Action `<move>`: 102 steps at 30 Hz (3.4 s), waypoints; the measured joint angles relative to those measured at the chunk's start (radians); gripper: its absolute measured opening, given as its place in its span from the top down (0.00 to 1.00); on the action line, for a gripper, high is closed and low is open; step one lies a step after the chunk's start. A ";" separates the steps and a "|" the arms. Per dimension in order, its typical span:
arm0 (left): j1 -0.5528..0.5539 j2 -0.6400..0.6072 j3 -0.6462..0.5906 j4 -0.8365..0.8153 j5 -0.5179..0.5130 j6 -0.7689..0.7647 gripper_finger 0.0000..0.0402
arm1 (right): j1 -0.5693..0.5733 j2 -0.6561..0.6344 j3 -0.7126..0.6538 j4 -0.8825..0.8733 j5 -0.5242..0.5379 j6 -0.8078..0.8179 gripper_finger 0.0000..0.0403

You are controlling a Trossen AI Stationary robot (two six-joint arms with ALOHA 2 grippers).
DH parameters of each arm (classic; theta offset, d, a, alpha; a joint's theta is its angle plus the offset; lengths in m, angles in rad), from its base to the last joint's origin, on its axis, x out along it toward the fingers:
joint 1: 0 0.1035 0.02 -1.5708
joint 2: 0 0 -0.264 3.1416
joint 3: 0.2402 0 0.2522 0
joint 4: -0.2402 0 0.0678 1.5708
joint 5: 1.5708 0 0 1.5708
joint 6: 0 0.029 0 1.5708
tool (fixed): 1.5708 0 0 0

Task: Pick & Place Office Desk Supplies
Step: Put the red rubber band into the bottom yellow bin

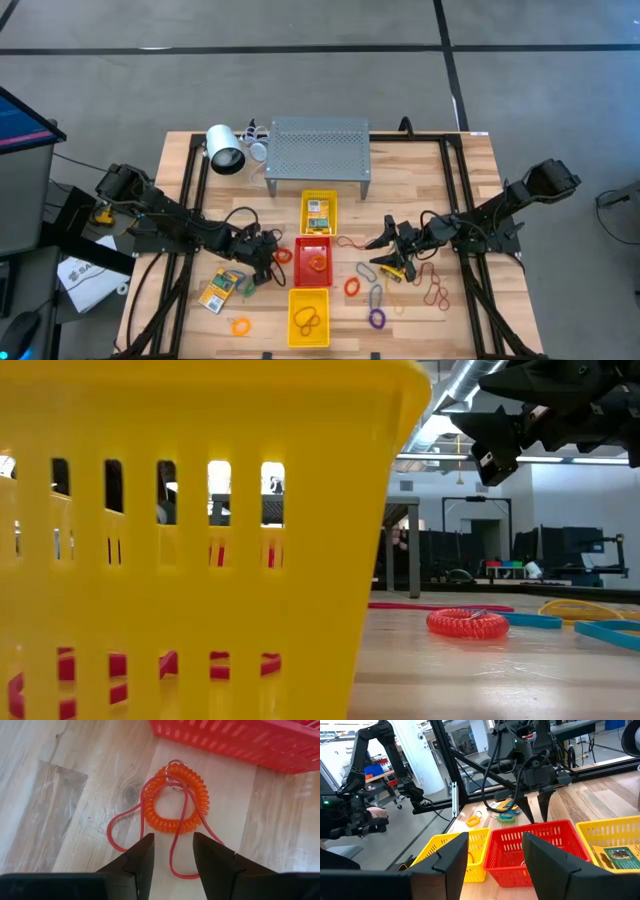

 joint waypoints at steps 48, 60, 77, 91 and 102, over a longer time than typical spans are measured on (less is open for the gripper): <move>0.078 0.000 -0.046 0.058 0.158 -0.009 1.00 | 0.000 0.000 0.000 0.005 0.000 0.000 0.55; 0.165 -0.020 0.039 0.013 0.314 0.103 1.00 | 0.000 0.000 0.000 0.004 0.000 0.000 0.55; 0.157 -0.444 0.083 -0.116 0.287 0.101 1.00 | 0.000 0.000 -0.001 0.002 0.000 0.000 0.55; 0.157 -0.537 0.083 -0.038 0.280 0.254 1.00 | -0.042 0.000 0.045 0.013 0.020 -0.035 0.55; 0.157 -0.537 0.083 0.084 0.325 0.438 1.00 | -0.140 0.001 0.186 -0.185 -0.020 -0.113 0.55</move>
